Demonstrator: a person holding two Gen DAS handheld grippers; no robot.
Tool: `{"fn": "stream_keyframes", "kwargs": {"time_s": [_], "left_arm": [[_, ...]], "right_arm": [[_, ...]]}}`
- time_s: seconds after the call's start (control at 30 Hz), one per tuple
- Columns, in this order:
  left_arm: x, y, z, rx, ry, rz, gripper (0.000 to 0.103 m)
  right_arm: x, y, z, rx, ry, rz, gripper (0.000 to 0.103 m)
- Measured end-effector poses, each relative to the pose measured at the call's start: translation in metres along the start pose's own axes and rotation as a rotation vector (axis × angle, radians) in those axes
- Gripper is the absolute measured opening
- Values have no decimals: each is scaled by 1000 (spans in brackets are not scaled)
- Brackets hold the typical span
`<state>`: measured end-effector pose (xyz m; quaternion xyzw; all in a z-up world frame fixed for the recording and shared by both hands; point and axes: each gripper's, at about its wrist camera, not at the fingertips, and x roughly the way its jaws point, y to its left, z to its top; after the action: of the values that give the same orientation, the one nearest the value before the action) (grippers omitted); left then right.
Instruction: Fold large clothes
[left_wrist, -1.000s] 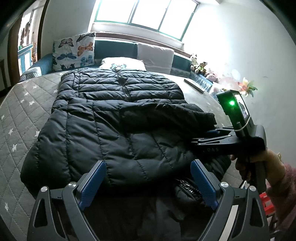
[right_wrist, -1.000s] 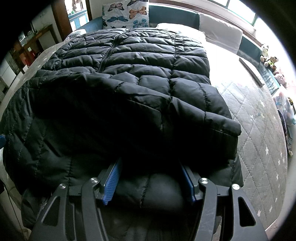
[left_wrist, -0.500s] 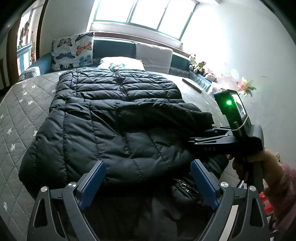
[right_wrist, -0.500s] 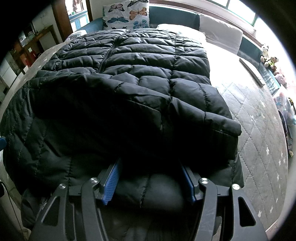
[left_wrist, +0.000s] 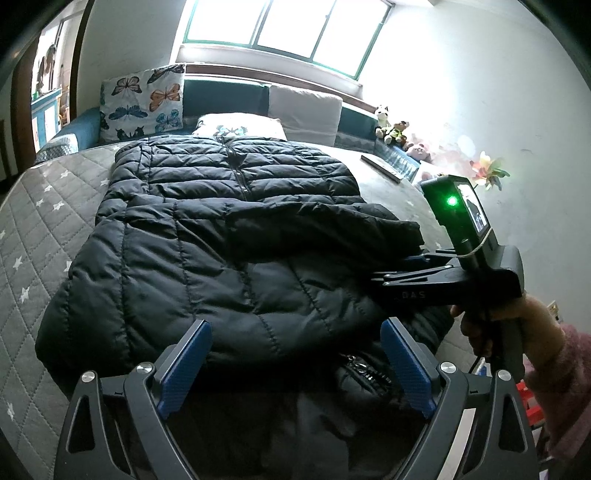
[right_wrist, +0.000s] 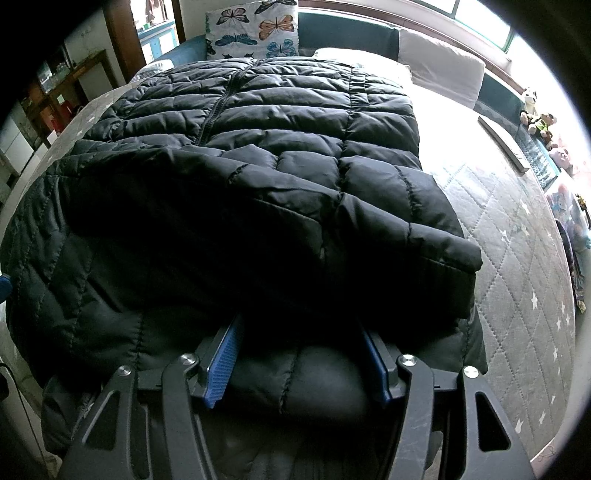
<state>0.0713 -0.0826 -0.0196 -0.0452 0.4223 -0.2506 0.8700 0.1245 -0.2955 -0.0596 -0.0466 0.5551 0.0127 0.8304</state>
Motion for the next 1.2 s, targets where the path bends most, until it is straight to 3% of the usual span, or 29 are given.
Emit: {"fn": "stream_keyframes", "kwargs": {"time_s": [1.2], "left_arm": [[8, -2, -4, -4, 28, -27, 98]], "right_arm": [[-1, -2, -3, 0, -18, 9, 66]]}}
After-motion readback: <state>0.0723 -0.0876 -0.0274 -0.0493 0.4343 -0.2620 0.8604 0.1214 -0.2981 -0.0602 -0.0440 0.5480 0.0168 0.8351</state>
